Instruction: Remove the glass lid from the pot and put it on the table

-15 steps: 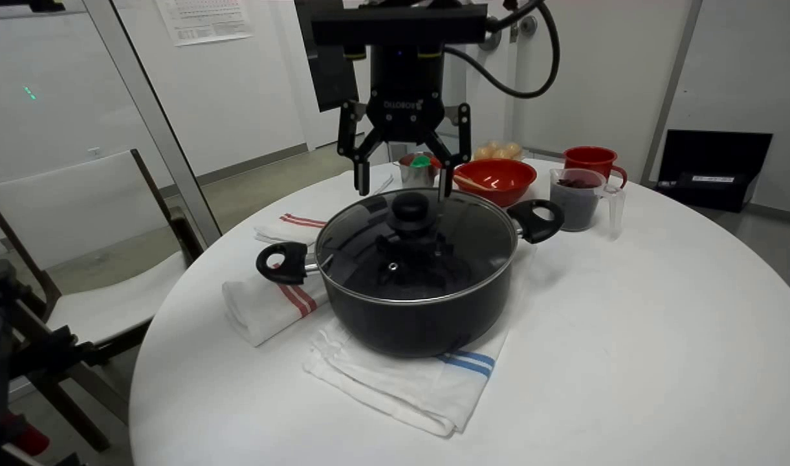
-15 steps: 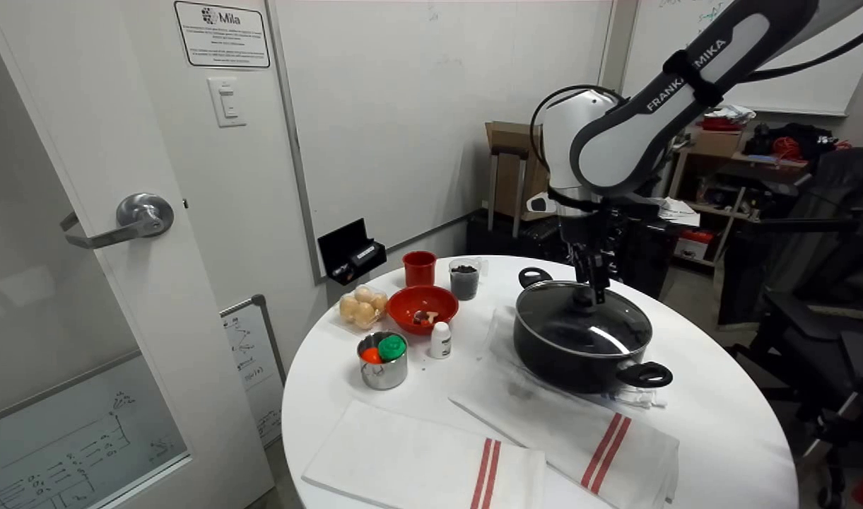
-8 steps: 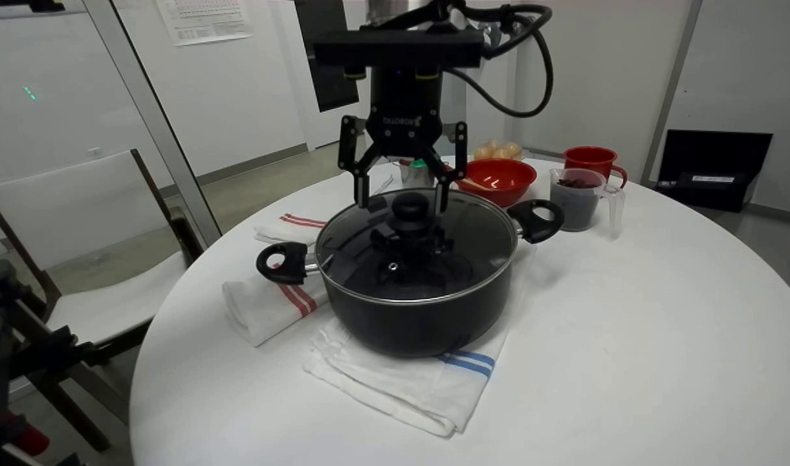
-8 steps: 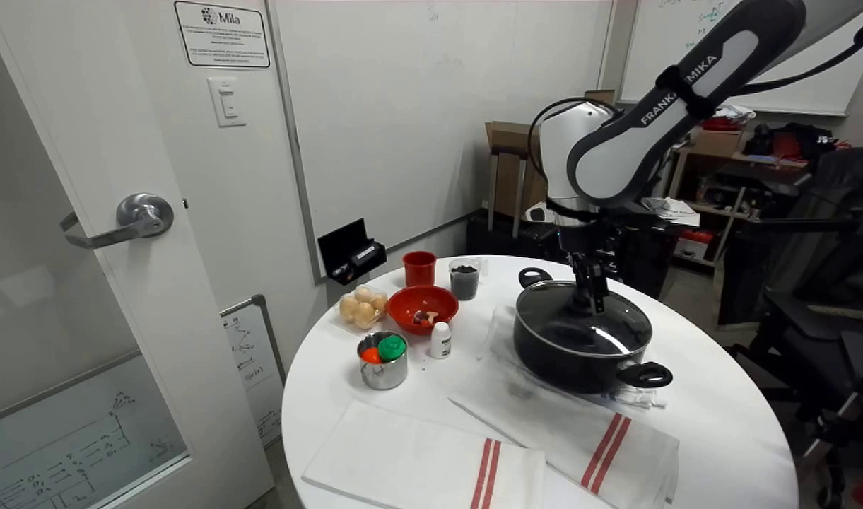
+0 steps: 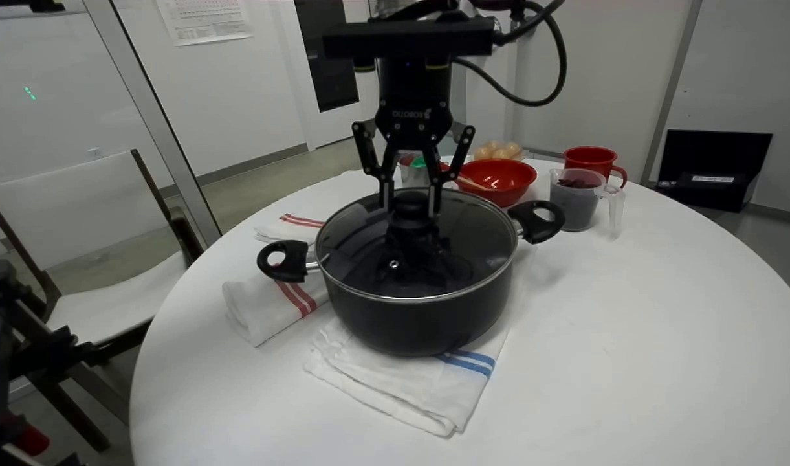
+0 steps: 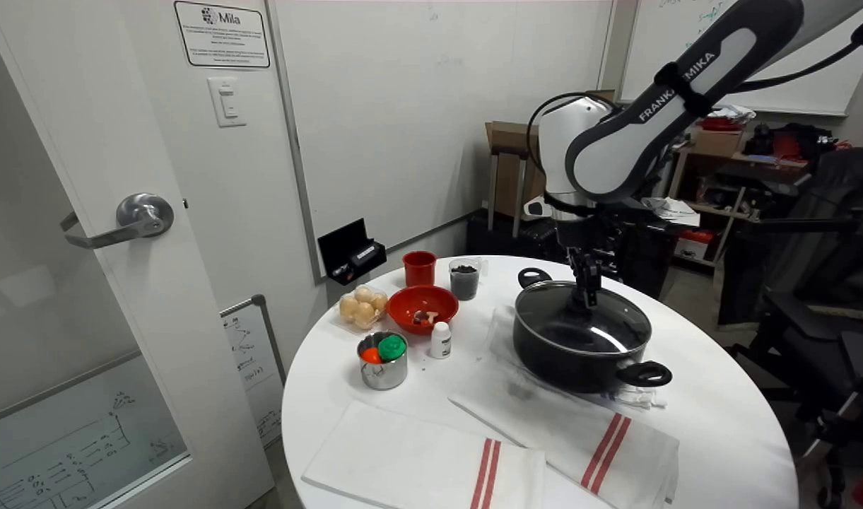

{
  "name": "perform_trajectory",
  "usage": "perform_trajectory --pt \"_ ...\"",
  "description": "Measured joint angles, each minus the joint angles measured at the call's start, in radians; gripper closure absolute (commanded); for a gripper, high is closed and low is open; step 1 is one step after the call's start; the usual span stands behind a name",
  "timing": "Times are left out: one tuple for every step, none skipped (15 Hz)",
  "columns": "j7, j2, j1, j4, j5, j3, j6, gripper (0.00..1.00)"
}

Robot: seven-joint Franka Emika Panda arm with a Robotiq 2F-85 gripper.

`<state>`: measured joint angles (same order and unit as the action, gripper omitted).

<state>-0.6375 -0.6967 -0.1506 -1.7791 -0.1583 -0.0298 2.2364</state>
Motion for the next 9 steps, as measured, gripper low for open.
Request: perform_trajectory --pt "0.007 -0.001 0.001 0.000 -0.001 0.000 0.000 0.75" --pt "0.011 -0.001 0.001 0.000 -0.003 0.001 0.000 0.75" --pt "0.015 -0.001 0.001 0.000 -0.004 0.001 0.000 0.75" --pt "0.019 -0.001 0.001 0.000 -0.005 0.001 0.000 0.75" --pt "0.025 -0.001 0.001 0.000 -0.006 0.001 0.000 0.75" --pt "0.030 -0.001 0.001 0.000 -0.007 0.000 0.000 0.75" --pt "0.037 -0.001 0.001 -0.002 -0.010 -0.001 0.000 0.75" --pt "0.045 0.001 0.001 -0.003 -0.013 -0.002 0.000 0.75" --pt "0.052 0.002 0.001 -0.005 -0.017 -0.003 0.000 0.75"
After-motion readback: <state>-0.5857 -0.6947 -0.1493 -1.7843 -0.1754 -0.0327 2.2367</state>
